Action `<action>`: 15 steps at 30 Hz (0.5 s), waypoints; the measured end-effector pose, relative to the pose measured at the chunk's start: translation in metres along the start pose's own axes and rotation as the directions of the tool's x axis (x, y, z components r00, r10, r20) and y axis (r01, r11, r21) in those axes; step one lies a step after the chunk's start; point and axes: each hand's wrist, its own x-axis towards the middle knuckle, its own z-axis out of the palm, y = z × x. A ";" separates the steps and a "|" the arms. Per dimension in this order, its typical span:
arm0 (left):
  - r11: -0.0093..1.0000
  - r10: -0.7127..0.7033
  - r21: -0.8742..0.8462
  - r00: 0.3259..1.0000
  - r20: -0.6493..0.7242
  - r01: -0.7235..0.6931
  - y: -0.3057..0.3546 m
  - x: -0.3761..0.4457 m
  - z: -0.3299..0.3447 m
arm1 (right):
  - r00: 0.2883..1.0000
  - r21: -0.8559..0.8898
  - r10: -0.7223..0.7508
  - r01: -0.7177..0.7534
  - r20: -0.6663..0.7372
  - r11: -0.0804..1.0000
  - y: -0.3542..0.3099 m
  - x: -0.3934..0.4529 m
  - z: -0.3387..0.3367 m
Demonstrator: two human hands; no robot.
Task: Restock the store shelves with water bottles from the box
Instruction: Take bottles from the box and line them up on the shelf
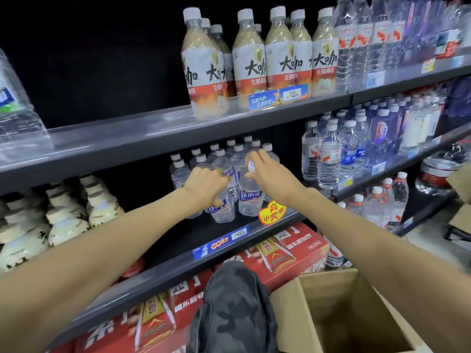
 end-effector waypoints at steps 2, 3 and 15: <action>0.999 -0.003 -0.041 0.999 0.033 0.004 0.000 0.009 0.004 | 1.000 0.040 0.016 -0.017 0.024 0.999 0.007 0.004 0.008; 0.998 -0.004 -0.059 0.999 0.050 0.006 0.001 0.014 0.006 | 0.999 0.057 0.020 -0.022 0.035 0.998 0.011 0.007 0.011; 0.924 -0.017 -0.381 0.999 0.027 0.026 -0.011 0.053 0.037 | 0.959 0.084 -0.063 0.041 0.278 0.996 0.045 0.051 0.045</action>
